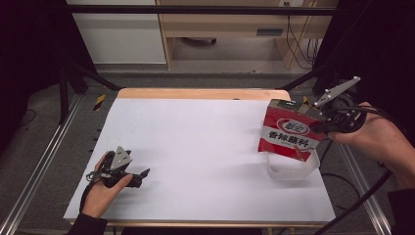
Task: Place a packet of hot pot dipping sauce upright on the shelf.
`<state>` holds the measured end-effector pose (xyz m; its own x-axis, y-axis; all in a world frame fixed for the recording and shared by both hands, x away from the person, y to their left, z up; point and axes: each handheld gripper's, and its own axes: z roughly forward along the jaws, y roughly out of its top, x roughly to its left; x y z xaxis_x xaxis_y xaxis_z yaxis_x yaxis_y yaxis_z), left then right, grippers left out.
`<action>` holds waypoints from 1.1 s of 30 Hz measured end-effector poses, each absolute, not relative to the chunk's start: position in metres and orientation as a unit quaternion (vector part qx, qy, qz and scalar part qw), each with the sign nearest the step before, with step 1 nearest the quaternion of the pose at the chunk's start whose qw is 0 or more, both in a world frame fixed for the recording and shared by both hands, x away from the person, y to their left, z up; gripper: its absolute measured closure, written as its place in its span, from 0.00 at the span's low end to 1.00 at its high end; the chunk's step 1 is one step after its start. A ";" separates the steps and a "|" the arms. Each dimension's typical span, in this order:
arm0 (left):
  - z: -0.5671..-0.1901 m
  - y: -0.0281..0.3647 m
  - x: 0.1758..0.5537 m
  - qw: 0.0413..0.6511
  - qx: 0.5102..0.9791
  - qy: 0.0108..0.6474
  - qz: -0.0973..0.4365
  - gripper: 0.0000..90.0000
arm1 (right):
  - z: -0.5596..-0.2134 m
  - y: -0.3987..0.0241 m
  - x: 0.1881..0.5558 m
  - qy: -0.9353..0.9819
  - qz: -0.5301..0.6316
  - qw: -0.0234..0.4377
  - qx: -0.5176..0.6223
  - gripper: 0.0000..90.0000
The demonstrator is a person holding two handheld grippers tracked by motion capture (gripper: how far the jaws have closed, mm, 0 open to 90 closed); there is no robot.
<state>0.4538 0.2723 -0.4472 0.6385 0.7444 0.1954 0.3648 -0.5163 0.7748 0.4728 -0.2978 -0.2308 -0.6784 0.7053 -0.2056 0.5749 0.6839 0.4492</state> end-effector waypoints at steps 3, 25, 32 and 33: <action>-0.447 0.272 0.454 0.362 0.830 0.334 0.262 0.07 | -0.236 -0.308 0.472 0.896 0.172 0.182 0.365 1.00; -0.448 0.270 0.453 0.355 0.837 0.326 0.259 0.07 | -0.277 -0.332 0.479 0.885 0.171 0.146 0.407 1.00; -0.449 0.268 0.454 0.352 0.839 0.324 0.259 0.07 | -0.288 -0.341 0.481 0.878 0.180 0.144 0.419 1.00; -0.449 0.267 0.453 0.354 0.838 0.325 0.258 0.07 | -0.289 -0.343 0.481 0.879 0.180 0.143 0.417 1.00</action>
<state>0.4535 0.2675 -0.4491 0.6551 0.7280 0.2021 0.3622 -0.5374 0.7616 0.4808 -0.3426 -0.2891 -0.6110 0.7852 -0.1013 0.6820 0.5870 0.4362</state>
